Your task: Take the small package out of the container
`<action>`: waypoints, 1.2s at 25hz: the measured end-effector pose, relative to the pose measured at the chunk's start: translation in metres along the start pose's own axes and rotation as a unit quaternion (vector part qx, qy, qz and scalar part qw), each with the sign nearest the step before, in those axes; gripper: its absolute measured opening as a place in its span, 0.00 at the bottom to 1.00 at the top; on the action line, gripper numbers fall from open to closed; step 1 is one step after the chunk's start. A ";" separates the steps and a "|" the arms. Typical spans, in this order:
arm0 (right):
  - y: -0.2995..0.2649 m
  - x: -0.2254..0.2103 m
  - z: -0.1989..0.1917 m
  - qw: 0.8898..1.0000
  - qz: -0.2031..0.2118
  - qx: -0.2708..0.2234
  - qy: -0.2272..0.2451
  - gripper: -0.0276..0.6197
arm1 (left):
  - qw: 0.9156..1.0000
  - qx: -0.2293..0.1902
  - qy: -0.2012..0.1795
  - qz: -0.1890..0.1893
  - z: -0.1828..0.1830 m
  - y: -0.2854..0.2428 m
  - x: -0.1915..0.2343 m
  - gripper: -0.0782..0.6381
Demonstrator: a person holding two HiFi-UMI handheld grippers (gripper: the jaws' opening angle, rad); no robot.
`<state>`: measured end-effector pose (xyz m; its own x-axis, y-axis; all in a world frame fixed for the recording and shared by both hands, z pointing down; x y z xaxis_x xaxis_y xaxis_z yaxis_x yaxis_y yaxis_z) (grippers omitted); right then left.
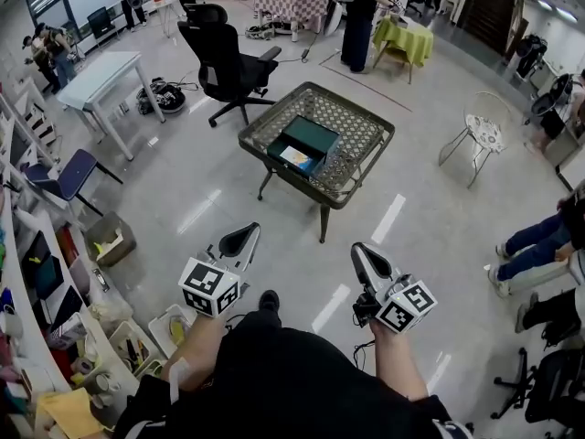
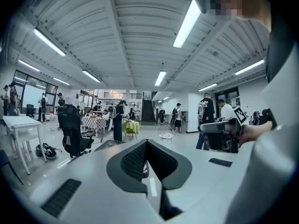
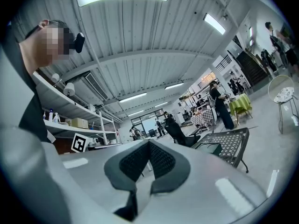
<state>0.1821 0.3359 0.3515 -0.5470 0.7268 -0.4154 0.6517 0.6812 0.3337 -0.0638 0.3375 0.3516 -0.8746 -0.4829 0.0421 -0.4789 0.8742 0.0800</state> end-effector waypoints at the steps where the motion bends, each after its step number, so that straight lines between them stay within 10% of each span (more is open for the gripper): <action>1: -0.003 -0.005 -0.003 1.000 -0.005 0.001 -0.002 0.06 | 1.000 -0.003 -0.001 0.000 -0.002 -0.002 0.005 0.11; 7: -0.048 -0.034 -0.021 1.000 -0.015 0.013 -0.018 0.06 | 0.999 -0.034 -0.030 0.002 -0.001 -0.037 0.045 0.12; 30: -0.278 -0.111 -0.069 0.996 -0.049 0.072 -0.015 0.06 | 0.998 -0.006 0.046 -0.045 -0.026 -0.178 0.258 0.12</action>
<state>0.0253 0.0717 0.3629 -0.5973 0.6524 -0.4665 0.6655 0.7277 0.1656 -0.2024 0.0559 0.3743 -0.8172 -0.5624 0.1258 -0.5536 0.8267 0.1001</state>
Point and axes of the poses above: the fingertips, and each gripper's own axes: y backward along the fingers, x to its left, z out of its top, the point moved 3 cm from there along y, backward along the fingers, and after that the axes turned 15 degrees about -x, right-handed, at the moved point
